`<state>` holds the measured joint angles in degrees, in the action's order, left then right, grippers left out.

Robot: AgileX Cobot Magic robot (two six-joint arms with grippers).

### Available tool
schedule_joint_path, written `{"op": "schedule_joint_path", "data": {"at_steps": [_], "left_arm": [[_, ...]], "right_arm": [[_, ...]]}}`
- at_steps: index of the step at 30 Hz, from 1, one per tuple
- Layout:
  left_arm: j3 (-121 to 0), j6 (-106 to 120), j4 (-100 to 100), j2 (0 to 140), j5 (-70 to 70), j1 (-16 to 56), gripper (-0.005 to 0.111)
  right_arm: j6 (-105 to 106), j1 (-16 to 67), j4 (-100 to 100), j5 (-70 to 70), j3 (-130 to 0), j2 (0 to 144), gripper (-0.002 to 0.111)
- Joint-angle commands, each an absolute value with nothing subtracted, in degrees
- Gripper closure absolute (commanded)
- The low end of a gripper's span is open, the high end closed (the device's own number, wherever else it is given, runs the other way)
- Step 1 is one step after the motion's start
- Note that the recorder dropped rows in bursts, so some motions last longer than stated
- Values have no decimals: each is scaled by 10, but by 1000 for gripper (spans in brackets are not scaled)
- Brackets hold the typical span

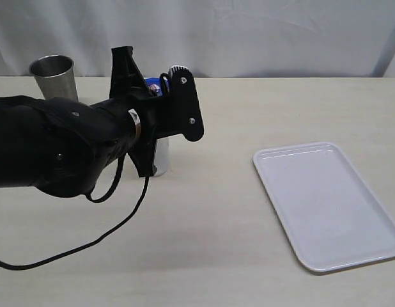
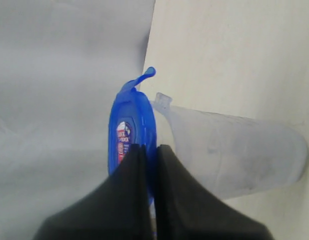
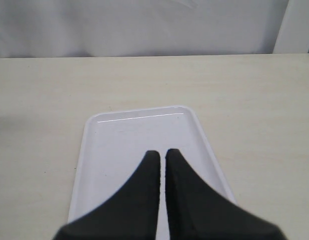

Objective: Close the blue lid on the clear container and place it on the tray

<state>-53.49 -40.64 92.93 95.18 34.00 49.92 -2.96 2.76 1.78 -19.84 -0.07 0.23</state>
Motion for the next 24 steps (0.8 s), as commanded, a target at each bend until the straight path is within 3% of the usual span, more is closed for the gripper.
{"op": "schedule_joint_path", "data": {"at_steps": [1, 24], "left_arm": [[-534, -412, 926, 937, 343, 500, 107], [-534, -319, 860, 946, 333, 500, 107]], "right_arm": [[-30, 28, 18, -197, 0, 0, 104], [-30, 28, 18, -197, 0, 0, 104]]}}
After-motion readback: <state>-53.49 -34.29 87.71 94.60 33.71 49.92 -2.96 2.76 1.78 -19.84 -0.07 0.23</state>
